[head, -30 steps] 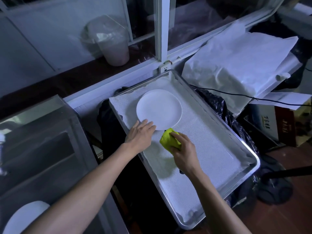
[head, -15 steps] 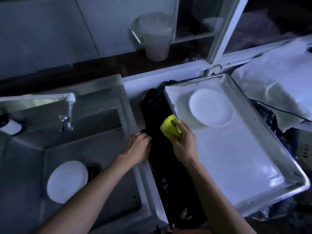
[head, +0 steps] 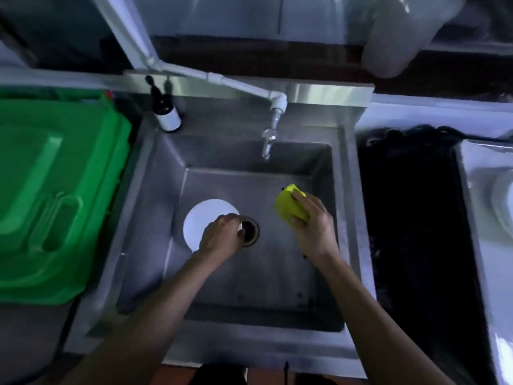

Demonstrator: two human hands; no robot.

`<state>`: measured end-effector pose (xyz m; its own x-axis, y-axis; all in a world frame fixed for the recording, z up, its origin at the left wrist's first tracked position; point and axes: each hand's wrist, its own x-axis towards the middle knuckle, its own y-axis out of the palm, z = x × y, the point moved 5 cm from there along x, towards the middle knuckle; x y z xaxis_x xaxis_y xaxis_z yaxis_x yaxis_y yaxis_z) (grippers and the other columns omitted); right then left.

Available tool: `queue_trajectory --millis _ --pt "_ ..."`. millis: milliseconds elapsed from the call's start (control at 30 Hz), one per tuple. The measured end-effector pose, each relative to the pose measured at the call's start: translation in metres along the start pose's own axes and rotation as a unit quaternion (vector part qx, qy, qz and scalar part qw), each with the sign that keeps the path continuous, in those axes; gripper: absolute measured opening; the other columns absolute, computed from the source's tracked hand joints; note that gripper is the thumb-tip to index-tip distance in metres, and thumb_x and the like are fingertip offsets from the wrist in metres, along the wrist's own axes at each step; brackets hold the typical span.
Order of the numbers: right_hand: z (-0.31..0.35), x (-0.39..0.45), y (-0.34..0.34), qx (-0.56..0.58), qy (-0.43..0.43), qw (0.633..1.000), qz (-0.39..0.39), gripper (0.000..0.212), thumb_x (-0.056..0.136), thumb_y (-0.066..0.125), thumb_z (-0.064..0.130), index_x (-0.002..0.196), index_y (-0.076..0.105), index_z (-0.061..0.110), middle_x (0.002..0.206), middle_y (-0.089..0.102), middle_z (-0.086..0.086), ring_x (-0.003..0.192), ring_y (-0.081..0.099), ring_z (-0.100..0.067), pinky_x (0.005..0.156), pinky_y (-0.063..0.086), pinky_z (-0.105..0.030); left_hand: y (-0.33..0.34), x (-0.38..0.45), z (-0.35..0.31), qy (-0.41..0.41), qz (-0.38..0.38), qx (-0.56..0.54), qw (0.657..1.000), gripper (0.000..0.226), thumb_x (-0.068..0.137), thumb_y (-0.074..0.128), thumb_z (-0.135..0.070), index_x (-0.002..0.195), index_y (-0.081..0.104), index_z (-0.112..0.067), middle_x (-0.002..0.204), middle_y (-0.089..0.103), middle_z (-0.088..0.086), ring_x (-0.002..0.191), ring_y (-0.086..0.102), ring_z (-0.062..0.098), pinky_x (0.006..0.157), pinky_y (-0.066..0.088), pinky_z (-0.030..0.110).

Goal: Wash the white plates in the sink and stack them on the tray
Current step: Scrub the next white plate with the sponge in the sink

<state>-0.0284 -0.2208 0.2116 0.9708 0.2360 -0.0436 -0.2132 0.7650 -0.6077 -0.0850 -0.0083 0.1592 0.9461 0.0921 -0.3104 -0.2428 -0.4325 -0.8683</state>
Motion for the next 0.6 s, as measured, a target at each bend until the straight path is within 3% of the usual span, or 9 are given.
queue_trajectory --millis 100,233,333,467,600 --pt "0.014 0.012 0.05 -0.018 -0.002 0.999 0.039 0.062 0.077 0.068 -0.008 0.134 0.061 0.014 0.135 0.057 -0.008 0.12 0.054 -0.023 0.095 0.034 -0.016 0.005 -0.001 0.062 -0.067 -0.003 -0.041 0.997 0.043 0.097 0.055 -0.023 0.14 0.058 -0.021 0.142 0.06 0.0 0.13 0.054 0.025 0.101 0.048 0.04" --pt "0.024 0.022 0.107 -0.013 -0.003 0.996 0.091 0.055 0.082 0.066 -0.006 0.133 0.06 0.012 0.136 0.056 -0.007 0.118 0.055 -0.023 0.094 0.039 -0.02 0.018 -0.005 0.127 -0.143 -0.014 -0.118 0.983 0.046 0.1 0.056 -0.027 0.145 0.053 -0.019 0.15 0.053 0.0 0.137 0.048 0.022 0.112 0.037 0.036" --pt "0.023 0.028 0.14 -0.009 0.007 0.994 0.112 0.052 0.083 0.065 -0.006 0.132 0.061 0.013 0.135 0.056 -0.005 0.117 0.056 -0.024 0.091 0.039 -0.016 0.033 -0.007 0.161 -0.193 0.0 -0.138 0.971 0.049 0.101 0.054 -0.029 0.149 0.047 -0.02 0.153 0.049 0.0 0.141 0.042 0.022 0.115 0.033 0.036" --pt "0.016 0.037 0.183 -0.027 0.007 0.987 0.16 0.052 0.085 0.062 -0.005 0.133 0.059 0.014 0.14 0.053 -0.008 0.124 0.053 -0.03 0.099 0.045 -0.035 0.054 0.0 0.196 -0.261 0.024 -0.186 0.947 0.052 0.1 0.053 -0.03 0.151 0.045 -0.021 0.153 0.049 0.002 0.139 0.046 0.023 0.115 0.039 0.041" --pt "0.002 0.047 0.223 -0.034 0.002 0.98 0.197 0.054 0.083 0.064 -0.007 0.133 0.061 0.012 0.141 0.052 -0.012 0.125 0.051 -0.034 0.104 0.044 -0.041 0.073 0.008 0.219 -0.301 0.003 -0.218 0.929 0.051 0.098 0.053 -0.028 0.148 0.048 -0.019 0.147 0.055 0.005 0.135 0.051 0.027 0.109 0.045 0.047"
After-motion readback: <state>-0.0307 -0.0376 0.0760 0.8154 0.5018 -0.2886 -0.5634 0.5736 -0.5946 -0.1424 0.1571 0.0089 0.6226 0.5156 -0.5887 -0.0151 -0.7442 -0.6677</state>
